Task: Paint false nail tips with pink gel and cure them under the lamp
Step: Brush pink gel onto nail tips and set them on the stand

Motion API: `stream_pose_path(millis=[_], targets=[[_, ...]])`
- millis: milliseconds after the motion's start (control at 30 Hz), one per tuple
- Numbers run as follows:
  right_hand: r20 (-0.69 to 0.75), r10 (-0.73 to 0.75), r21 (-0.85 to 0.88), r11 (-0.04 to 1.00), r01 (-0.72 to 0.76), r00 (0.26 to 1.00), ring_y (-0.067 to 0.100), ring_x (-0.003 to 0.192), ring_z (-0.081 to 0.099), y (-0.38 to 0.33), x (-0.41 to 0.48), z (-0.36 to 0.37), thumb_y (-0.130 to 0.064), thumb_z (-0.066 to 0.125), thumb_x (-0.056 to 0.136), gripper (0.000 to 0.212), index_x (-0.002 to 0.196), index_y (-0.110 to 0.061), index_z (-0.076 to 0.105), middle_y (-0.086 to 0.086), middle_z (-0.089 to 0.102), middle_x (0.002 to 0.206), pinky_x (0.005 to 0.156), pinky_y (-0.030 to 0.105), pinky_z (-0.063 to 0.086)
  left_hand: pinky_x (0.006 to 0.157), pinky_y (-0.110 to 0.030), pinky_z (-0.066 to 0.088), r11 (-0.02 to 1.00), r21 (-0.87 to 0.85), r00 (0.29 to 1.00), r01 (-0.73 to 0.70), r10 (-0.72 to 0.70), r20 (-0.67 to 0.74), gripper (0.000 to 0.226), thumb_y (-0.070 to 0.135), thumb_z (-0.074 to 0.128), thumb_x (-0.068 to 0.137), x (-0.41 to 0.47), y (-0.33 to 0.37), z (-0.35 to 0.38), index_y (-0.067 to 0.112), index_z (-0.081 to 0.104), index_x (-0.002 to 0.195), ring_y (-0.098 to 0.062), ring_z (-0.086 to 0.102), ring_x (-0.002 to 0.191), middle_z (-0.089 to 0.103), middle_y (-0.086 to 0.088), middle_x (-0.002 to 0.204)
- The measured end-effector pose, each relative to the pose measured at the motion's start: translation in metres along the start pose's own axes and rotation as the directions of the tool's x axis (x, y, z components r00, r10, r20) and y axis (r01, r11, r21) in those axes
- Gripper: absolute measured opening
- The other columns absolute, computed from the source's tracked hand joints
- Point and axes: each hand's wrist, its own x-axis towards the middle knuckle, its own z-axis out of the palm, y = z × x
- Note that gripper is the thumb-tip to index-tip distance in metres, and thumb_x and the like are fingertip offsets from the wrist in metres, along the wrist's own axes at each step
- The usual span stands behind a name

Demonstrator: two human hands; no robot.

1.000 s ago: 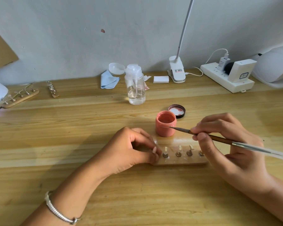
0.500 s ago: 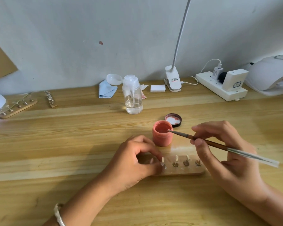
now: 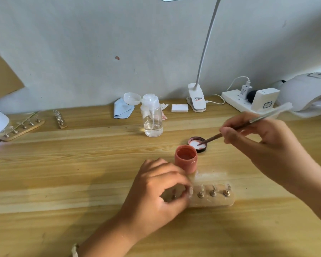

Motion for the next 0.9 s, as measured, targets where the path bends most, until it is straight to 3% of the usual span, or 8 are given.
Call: stream_pose_path(millis=[67,167,267,367,533,700,900], targets=[[0.049,-0.014,-0.011,1.0,0.014,0.999,-0.002,0.079,0.063,-0.004,0.008,0.006,-0.024,0.065,0.09,0.01,0.08,-0.027,0.067,-0.023,0.07,0.074,0.07,0.007,0.041,0.079,-0.038,0.047,0.997,-0.057,0.994,0.045,-0.051,-0.094,0.004,0.021,0.074,0.078,0.002,-0.002,-0.004,0.018,0.076,0.08,-0.004,0.065,0.082,0.072,0.016,0.086],[0.079,-0.057,-0.053,0.997,0.062,0.995,0.002,0.078,0.06,-0.006,0.008,0.023,-0.03,0.06,0.09,0.011,0.08,-0.029,0.064,-0.02,0.067,0.074,0.066,0.011,0.038,0.078,-0.028,0.051,0.957,-0.188,0.948,0.223,-0.258,-0.189,0.008,0.024,0.074,0.076,0.003,-0.009,-0.008,0.02,0.077,0.083,-0.002,0.068,0.082,0.075,0.017,0.084],[0.028,-0.076,-0.06,0.995,0.078,0.997,0.0,0.081,0.057,0.001,-0.001,0.035,-0.026,0.062,0.091,0.01,0.082,-0.031,0.062,-0.016,0.066,0.077,0.067,0.01,0.037,0.071,-0.014,0.049,0.849,-0.351,0.861,0.395,-0.475,-0.18,0.018,0.006,0.081,0.076,0.005,-0.019,-0.007,0.022,0.078,0.084,0.0,0.068,0.075,0.076,0.015,0.083],[0.021,-0.061,-0.094,0.994,0.062,0.998,0.0,0.086,0.057,0.008,-0.007,0.039,-0.028,0.061,0.091,0.009,0.083,-0.032,0.062,-0.015,0.067,0.082,0.069,0.009,0.039,0.067,-0.017,0.051,0.759,-0.425,0.796,0.494,-0.591,-0.13,0.018,0.007,0.081,0.078,0.007,-0.03,-0.005,0.024,0.079,0.083,-0.007,0.069,0.073,0.077,0.011,0.081],[0.087,-0.03,-0.128,0.991,0.041,0.996,-0.013,0.089,0.054,0.014,-0.006,0.043,-0.026,0.063,0.09,0.008,0.087,-0.033,0.066,-0.019,0.067,0.085,0.067,0.005,0.04,0.072,-0.026,0.055,0.72,-0.451,0.781,0.527,-0.62,-0.075,0.014,0.01,0.082,0.078,0.006,-0.034,-0.002,0.024,0.08,0.08,-0.015,0.072,0.078,0.077,0.009,0.08],[0.122,-0.02,-0.181,0.983,0.042,0.992,-0.014,0.091,0.052,0.017,-0.004,0.045,-0.025,0.065,0.092,0.007,0.09,-0.032,0.067,-0.024,0.065,0.089,0.072,0.005,0.04,0.072,-0.034,0.055,0.721,-0.449,0.787,0.528,-0.614,-0.061,0.015,0.011,0.082,0.077,0.006,-0.035,-0.001,0.026,0.08,0.081,-0.017,0.071,0.078,0.077,0.009,0.081],[0.114,-0.036,-0.181,0.982,0.057,0.993,-0.013,0.091,0.053,0.017,-0.004,0.047,-0.026,0.064,0.091,0.007,0.089,-0.032,0.067,-0.019,0.067,0.087,0.068,0.006,0.041,0.073,-0.035,0.056,0.732,-0.436,0.795,0.524,-0.604,-0.06,0.014,0.01,0.081,0.078,0.006,-0.034,-0.002,0.024,0.08,0.084,-0.016,0.071,0.08,0.077,0.009,0.083]])
